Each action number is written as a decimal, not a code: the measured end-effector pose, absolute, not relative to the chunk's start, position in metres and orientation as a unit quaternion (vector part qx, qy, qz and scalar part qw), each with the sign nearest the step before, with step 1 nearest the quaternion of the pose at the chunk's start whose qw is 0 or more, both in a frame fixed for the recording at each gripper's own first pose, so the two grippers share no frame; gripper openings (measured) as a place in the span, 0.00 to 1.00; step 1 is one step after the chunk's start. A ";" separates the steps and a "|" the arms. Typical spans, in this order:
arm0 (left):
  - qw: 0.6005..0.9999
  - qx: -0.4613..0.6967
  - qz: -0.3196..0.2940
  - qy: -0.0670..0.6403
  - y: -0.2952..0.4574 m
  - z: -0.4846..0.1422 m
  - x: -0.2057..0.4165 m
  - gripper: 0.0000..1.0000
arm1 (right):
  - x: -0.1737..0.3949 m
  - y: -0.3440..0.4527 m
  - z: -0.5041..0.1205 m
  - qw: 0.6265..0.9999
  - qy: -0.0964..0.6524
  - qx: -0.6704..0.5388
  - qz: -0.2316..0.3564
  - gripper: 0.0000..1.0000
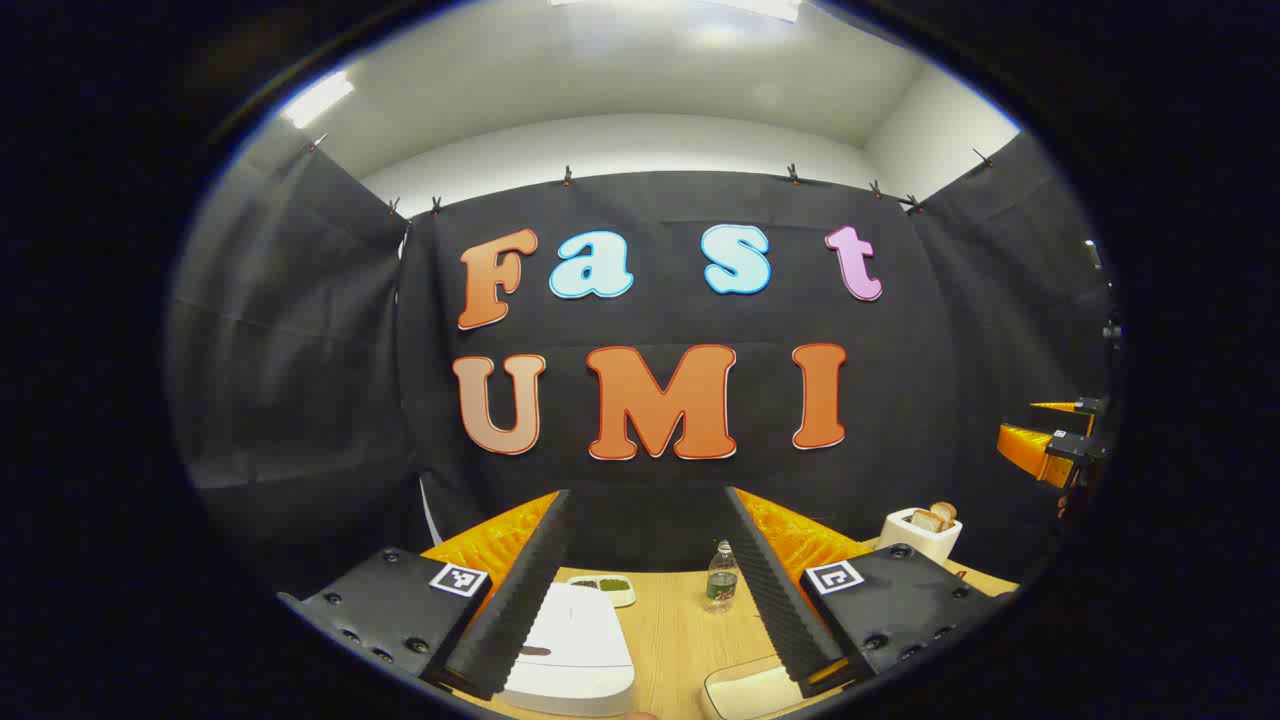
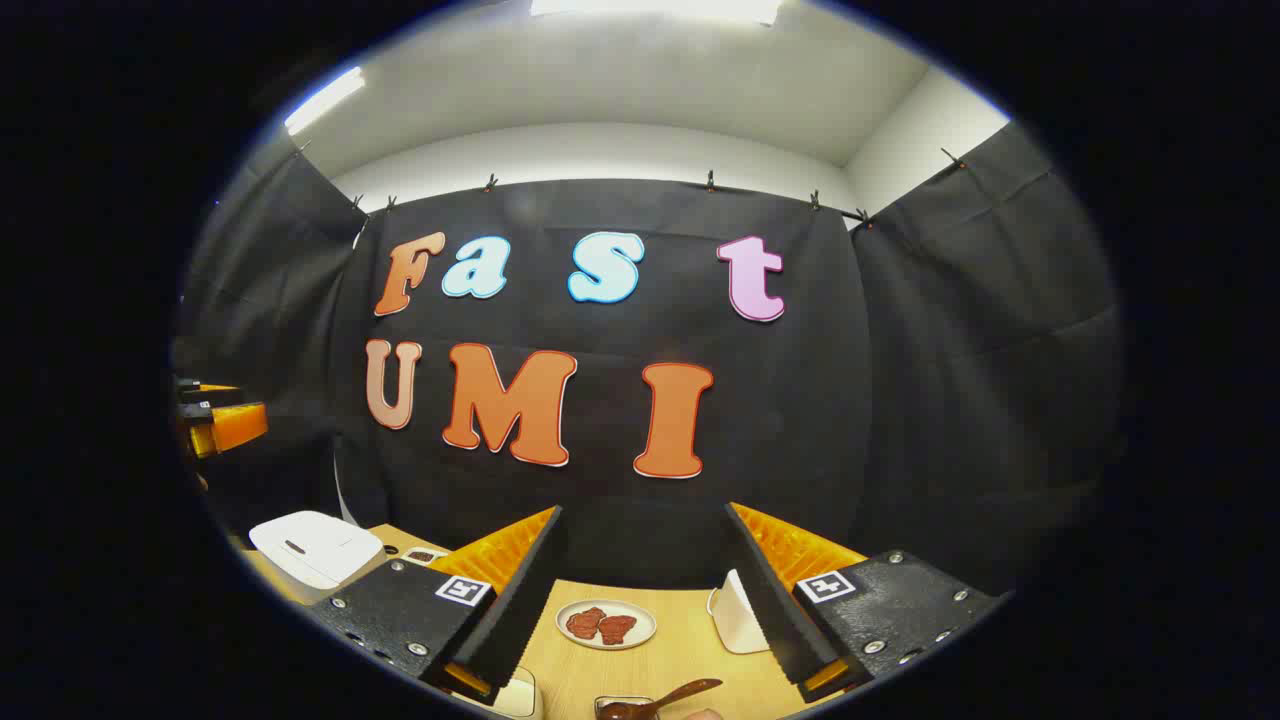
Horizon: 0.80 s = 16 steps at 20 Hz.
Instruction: Close the left gripper, press the button to open the rice cooker; take a wooden spoon from the chopstick holder with the right hand, scoop a spoonful of rice and pour it into the rice cooker, then put the wooden spoon back into the chopstick holder.
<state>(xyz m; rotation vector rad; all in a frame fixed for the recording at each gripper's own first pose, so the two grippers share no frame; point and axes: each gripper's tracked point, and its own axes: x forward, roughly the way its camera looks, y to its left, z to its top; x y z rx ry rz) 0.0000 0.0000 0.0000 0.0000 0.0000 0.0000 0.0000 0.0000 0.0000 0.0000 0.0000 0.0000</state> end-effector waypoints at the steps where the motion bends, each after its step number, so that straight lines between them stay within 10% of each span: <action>1: 1.000 0.004 0.003 0.001 0.002 0.000 0.001 0.95 | 0.002 0.003 -0.005 1.000 0.008 0.004 0.003 0.96; 16: 0.999 -0.010 0.047 0.014 0.055 0.003 0.021 0.97 | 0.012 -0.018 -0.016 0.998 0.033 -0.005 -0.046 0.95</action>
